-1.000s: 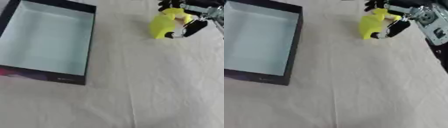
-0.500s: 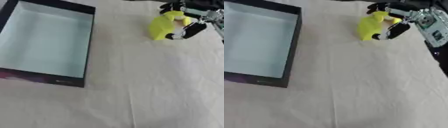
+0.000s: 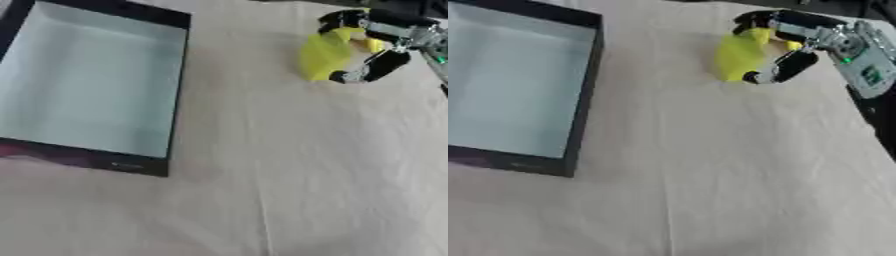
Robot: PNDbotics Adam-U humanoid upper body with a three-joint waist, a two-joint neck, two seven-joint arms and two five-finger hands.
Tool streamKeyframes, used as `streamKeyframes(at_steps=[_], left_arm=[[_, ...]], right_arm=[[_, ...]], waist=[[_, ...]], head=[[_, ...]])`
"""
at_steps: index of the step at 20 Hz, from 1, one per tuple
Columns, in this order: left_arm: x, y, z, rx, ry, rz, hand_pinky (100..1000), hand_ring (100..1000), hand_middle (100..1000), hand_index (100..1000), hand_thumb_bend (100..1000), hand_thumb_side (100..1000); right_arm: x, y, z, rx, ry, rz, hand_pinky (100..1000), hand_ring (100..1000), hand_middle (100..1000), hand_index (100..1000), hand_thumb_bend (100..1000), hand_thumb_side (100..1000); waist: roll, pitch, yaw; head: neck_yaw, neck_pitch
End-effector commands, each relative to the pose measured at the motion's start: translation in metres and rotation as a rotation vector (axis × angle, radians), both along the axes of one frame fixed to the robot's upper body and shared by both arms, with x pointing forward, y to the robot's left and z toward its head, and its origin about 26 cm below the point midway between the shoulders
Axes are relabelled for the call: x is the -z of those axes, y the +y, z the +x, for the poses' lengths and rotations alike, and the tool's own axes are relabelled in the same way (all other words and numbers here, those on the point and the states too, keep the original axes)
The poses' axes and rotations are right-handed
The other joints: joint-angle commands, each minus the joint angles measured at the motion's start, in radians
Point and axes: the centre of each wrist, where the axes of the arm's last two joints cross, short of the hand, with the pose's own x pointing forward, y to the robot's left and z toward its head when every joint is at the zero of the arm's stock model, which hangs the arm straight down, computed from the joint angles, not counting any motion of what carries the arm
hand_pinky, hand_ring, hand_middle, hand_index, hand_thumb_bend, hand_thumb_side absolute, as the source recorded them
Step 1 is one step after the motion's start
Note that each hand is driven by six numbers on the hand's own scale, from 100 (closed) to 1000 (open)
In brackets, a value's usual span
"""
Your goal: Pick up objects on the table and place them in the box.
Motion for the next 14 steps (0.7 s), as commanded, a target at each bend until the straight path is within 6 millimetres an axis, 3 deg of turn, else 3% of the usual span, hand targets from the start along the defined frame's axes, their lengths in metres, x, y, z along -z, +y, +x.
streamKeyframes(at_steps=[1,2,6,14], left_arm=[[-0.0064,0.0021,-0.0005,-0.003,-0.011,0.025,658,547,701,703,154,605],[-0.0063,0.0022,-0.0005,-0.003,-0.010,0.025,658,546,700,703,153,606],[-0.0073,0.0011,0.0005,0.004,-0.012,0.025,659,546,700,703,151,608],[-0.0057,0.0009,0.0002,0.002,-0.008,0.022,662,546,701,702,146,614]], right_arm=[[-0.0153,-0.0023,-0.0054,0.002,-0.025,-0.023,986,1000,997,890,390,241],[-0.0153,-0.0026,-0.0055,0.006,-0.026,-0.022,979,991,971,869,375,186],[-0.0134,-0.0039,-0.0050,0.032,-0.039,-0.007,969,978,943,847,333,135],[-0.0103,-0.0052,-0.0038,0.058,-0.058,0.001,974,996,977,901,397,148]], waist=[[0.005,-0.016,0.002],[0.004,-0.016,0.002],[0.000,-0.015,0.005],[-0.008,-0.011,0.014]], head=[[-0.005,-0.014],[-0.004,-0.014],[-0.001,-0.018],[-0.005,-0.030]])
